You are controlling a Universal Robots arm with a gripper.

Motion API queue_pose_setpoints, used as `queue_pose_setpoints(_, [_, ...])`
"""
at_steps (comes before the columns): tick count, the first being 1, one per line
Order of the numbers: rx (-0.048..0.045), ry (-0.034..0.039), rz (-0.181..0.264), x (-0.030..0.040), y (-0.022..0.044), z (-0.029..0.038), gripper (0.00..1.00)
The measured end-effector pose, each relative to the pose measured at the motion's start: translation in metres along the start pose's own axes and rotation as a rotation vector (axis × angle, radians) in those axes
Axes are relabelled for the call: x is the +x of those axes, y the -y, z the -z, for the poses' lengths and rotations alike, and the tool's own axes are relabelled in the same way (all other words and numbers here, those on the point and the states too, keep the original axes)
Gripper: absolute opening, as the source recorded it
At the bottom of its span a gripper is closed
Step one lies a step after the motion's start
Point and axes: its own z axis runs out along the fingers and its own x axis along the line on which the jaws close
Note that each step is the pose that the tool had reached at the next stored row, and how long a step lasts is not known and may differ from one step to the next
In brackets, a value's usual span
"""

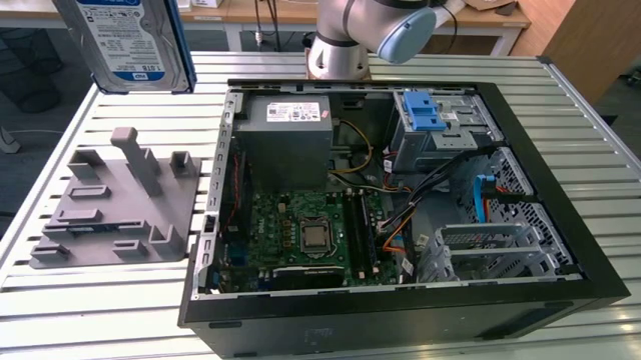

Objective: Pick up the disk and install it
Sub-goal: 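Pick up the disk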

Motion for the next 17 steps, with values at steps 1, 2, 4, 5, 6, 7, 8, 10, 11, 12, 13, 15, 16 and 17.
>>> queue_pose_setpoints(1, [0.0, 0.0, 0.0, 0.0, 0.0, 0.0, 0.36])
queue_pose_setpoints(2, [0.0, 0.0, 0.0, 0.0, 0.0001, 0.0, 0.36])
queue_pose_setpoints(4, [0.0, 0.0, 0.0, 0.0, 0.0008, 0.0, 0.36])
queue_pose_setpoints(5, [-0.0001, 0.0, 0.0, 0.0, 0.0021, -0.0001, 0.36])
queue_pose_setpoints(6, [-0.0002, -0.0001, 0.0, 0.0001, 0.0044, 0.0, 0.36])
queue_pose_setpoints(7, [-0.0001, -0.0001, 0.0, 0.0001, 0.0075, 0.0, 0.36])
queue_pose_setpoints(8, [0.0, 0.0, 0.0, 0.0001, 0.011, 0.0, 0.36])
queue_pose_setpoints(10, [0.0, 0.0, 0.0, 0.0001, 0.0163, 0.0, 0.36])
queue_pose_setpoints(11, [0.0, 0.0001, 0.0, 0.0005, 0.0178, -0.0001, 0.36])
queue_pose_setpoints(12, [0.0, 0.0, 0.0, 0.0014, 0.0186, 0.0, 0.36])
queue_pose_setpoints(13, [-0.0001, 0.0, 0.0, 0.0029, 0.0188, 0.0, 0.36])
queue_pose_setpoints(15, [-0.0001, 0.0, 0.0, 0.0067, 0.019, -0.0001, 0.36])
queue_pose_setpoints(16, [0.0, 0.0, 0.0, 0.009, 0.019, -0.0002, 0.36])
queue_pose_setpoints(17, [0.0, 0.0, 0.0, 0.0111, 0.019, -0.0003, 0.36])
